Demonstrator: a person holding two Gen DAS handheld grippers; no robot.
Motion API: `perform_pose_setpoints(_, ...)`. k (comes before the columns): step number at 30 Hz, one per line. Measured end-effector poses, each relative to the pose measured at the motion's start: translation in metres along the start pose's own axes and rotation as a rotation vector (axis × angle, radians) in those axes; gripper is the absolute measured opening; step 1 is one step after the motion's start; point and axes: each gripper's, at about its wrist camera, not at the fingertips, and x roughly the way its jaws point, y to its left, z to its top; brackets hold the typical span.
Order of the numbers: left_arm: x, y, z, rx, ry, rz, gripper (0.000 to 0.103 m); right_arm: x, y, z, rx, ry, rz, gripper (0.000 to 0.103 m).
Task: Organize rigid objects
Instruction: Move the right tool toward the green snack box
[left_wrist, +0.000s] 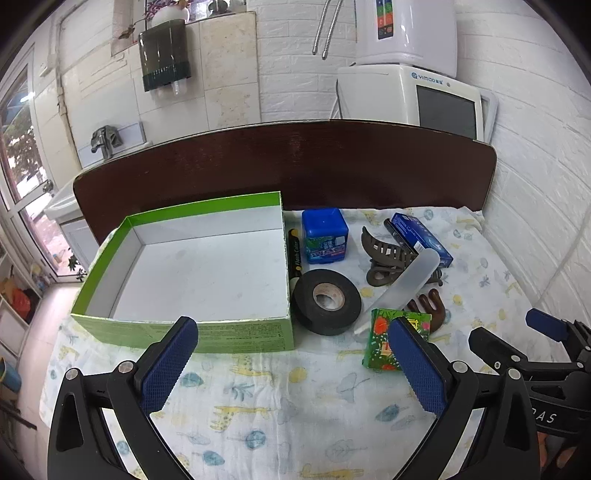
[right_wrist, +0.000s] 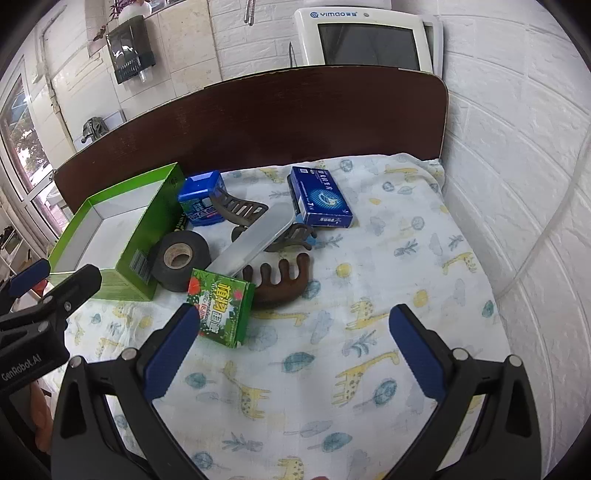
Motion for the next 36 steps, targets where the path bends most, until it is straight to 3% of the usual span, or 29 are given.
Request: perform_pose_setpoints(36, 0.011, 0.015, -0.02, -0.042, 0.046, 0.004, 0.102, 0.011, 0.015, -0.015, -0.006, 0.036, 0.029, 0.101)
